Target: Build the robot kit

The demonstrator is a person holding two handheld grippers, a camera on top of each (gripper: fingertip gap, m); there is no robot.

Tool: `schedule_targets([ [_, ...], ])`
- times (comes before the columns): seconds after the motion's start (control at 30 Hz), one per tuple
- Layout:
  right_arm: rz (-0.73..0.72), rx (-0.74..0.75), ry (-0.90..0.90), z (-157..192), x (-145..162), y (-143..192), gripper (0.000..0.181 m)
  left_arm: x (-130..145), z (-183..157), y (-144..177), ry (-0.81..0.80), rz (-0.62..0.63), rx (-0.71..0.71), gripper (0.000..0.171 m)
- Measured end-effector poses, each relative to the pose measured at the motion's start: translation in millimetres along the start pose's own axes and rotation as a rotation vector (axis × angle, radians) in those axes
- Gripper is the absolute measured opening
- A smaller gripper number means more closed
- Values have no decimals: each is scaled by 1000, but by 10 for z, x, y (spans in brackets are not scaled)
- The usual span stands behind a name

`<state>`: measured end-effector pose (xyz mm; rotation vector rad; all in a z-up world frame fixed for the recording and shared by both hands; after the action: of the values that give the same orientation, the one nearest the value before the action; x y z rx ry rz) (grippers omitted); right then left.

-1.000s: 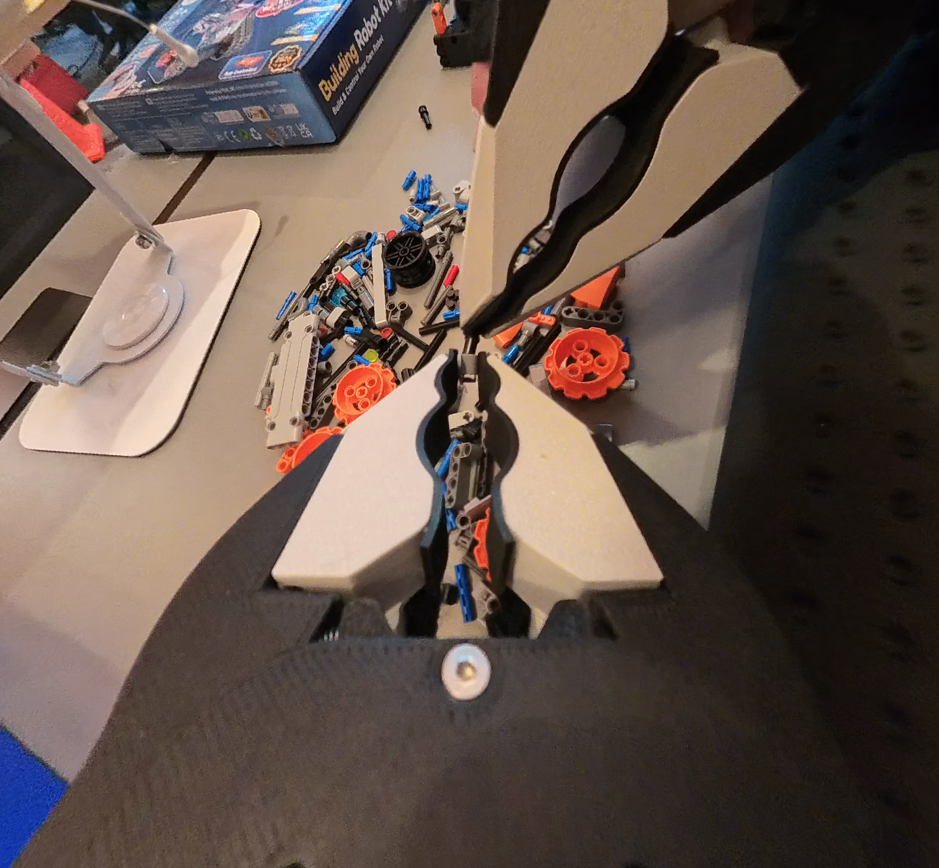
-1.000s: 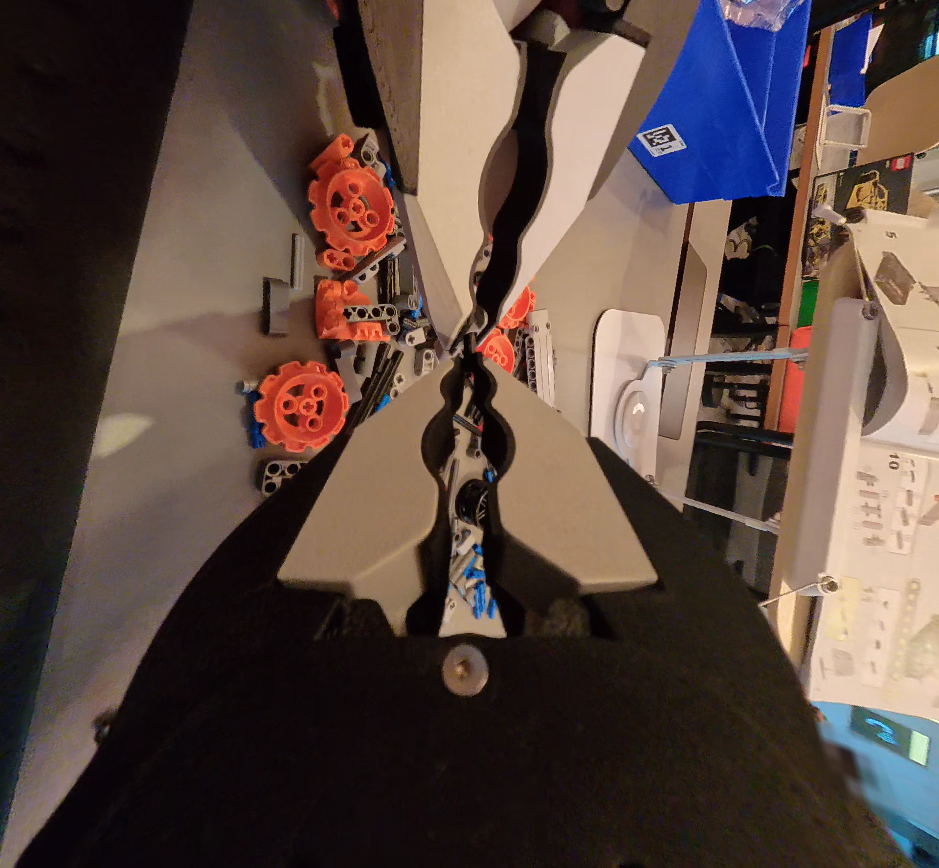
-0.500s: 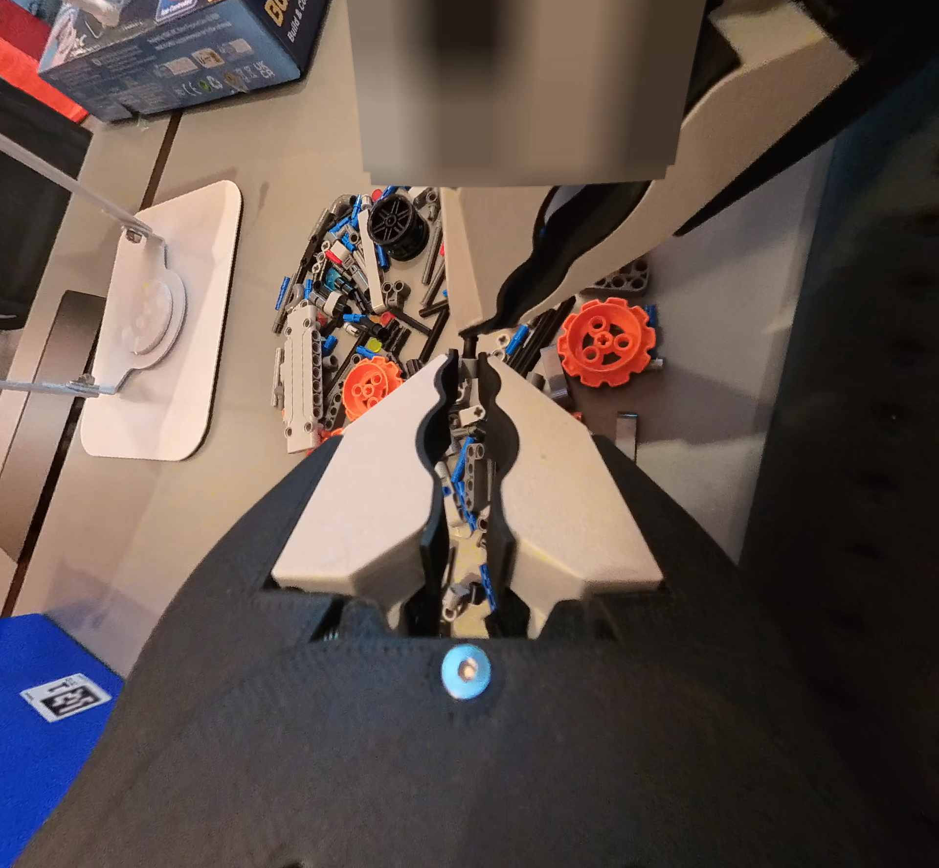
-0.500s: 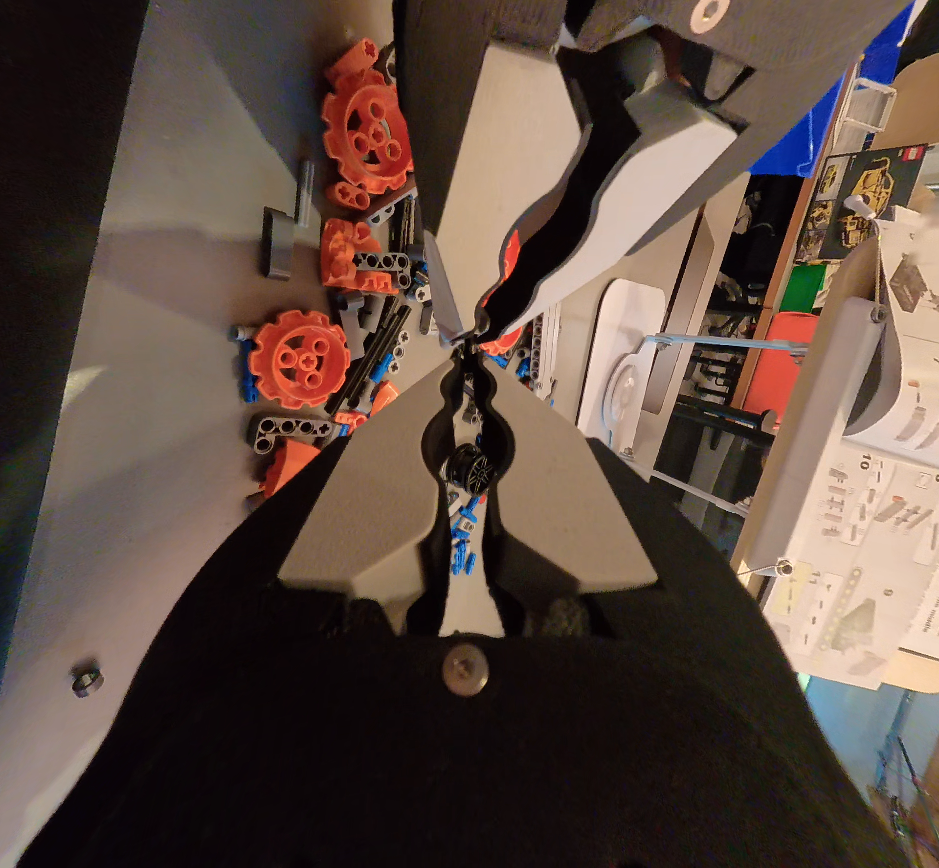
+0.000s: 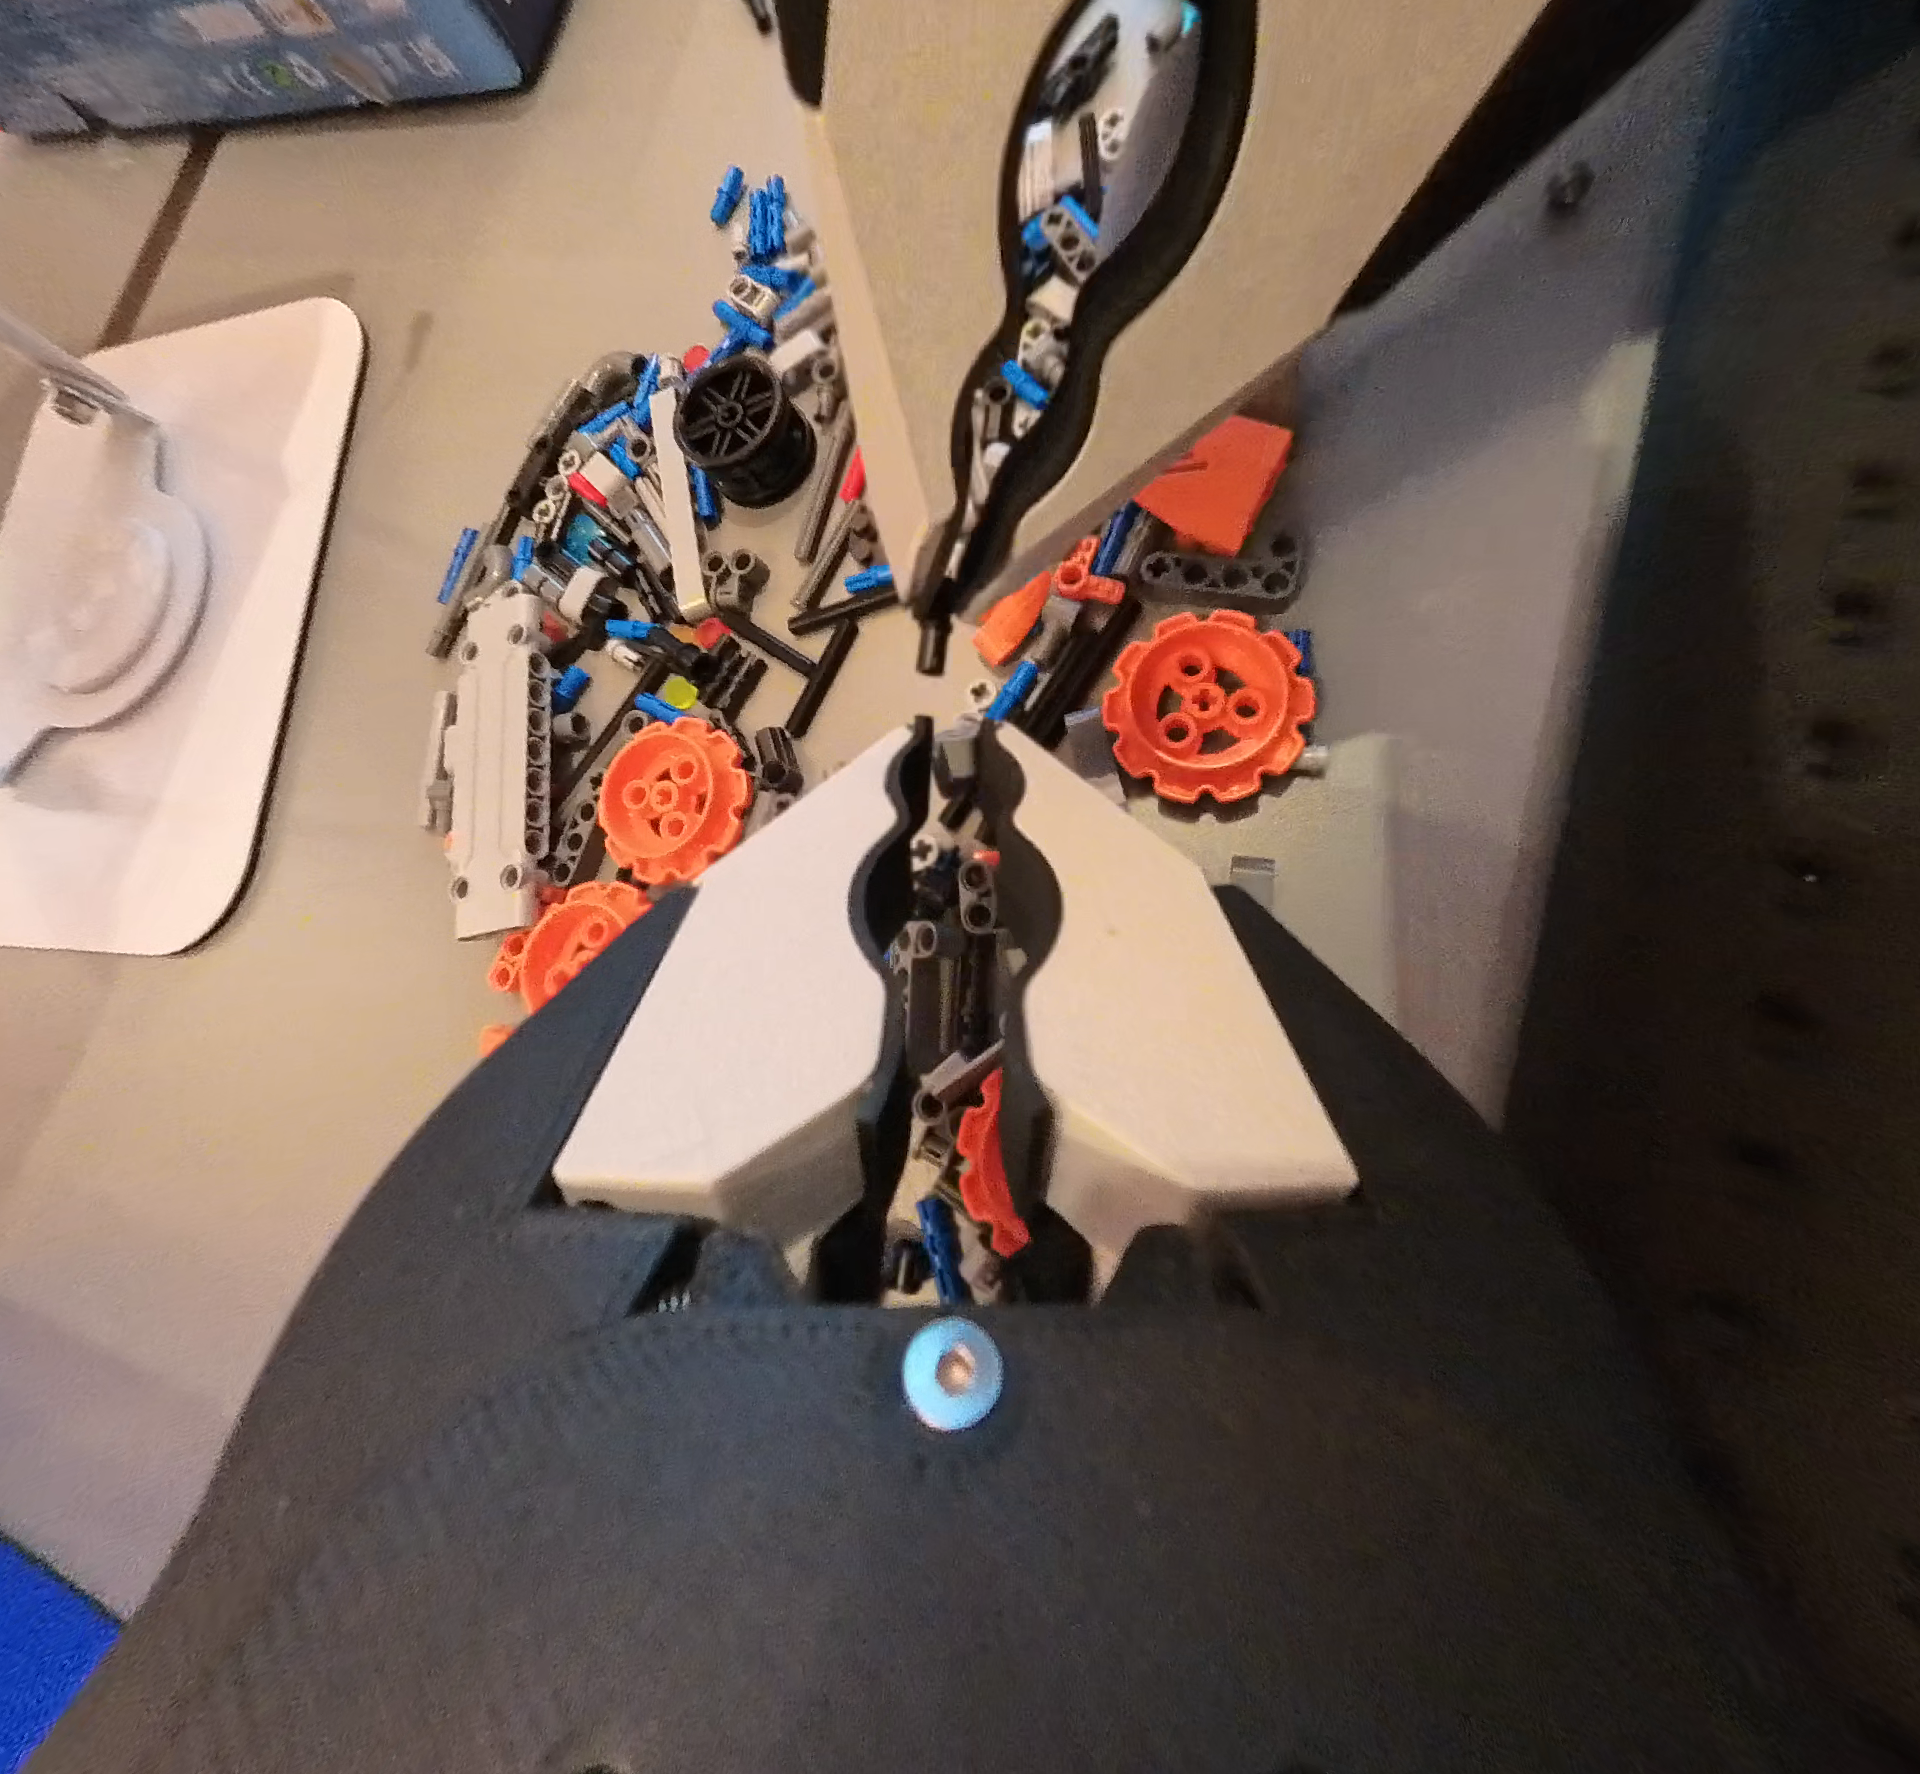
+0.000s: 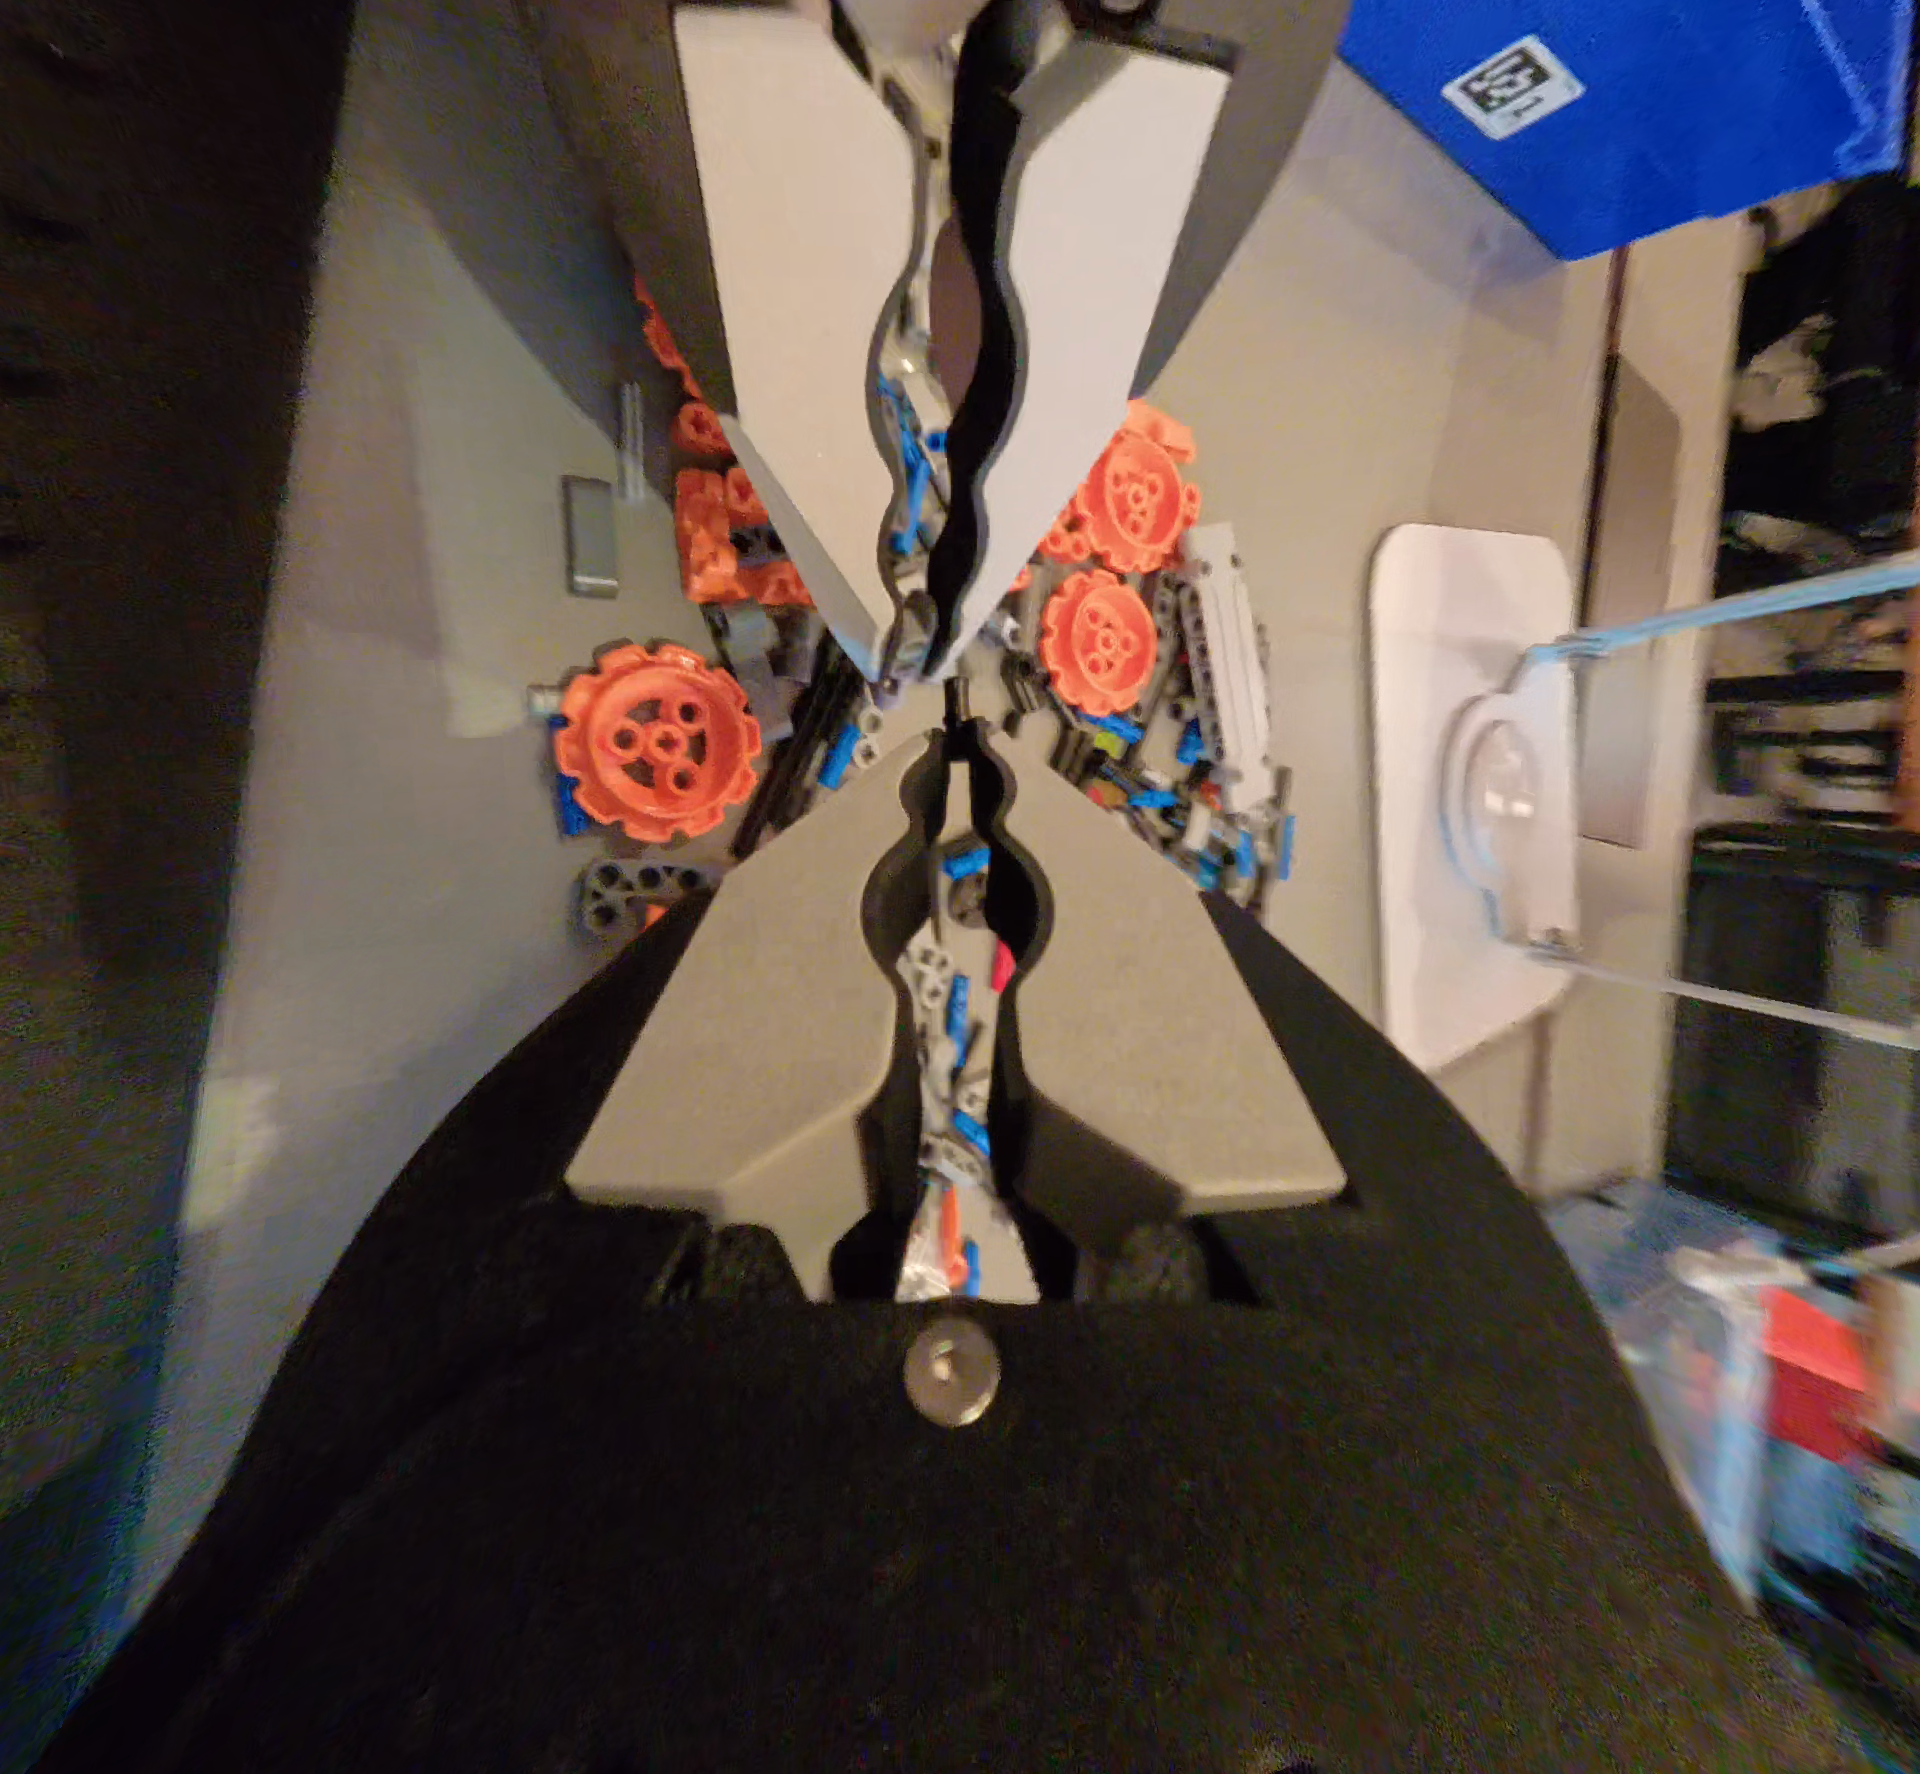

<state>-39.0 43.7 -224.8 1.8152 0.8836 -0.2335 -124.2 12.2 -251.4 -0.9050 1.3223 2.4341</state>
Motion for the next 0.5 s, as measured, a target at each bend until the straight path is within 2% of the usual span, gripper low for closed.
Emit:
schedule_targets([
  [0.23,-76,-165,-174,-56,110,-50,1,27,8,20,21,-38,-29,19],
  [0.5,-148,-238,-254,-85,82,-9,1,-67,-20,86,-90,-77,-94,0],
])
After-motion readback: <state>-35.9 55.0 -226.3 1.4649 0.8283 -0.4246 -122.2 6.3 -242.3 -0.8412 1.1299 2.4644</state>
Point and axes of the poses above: each gripper's, where its closed fingertips meet, y back along the fingers, x out of its underside, z = x × y across the jaws, the point moved 7 cm from there along y, back along the fingers, and after that the axes turned 11 degrees about -y, right-handed, at the moved point
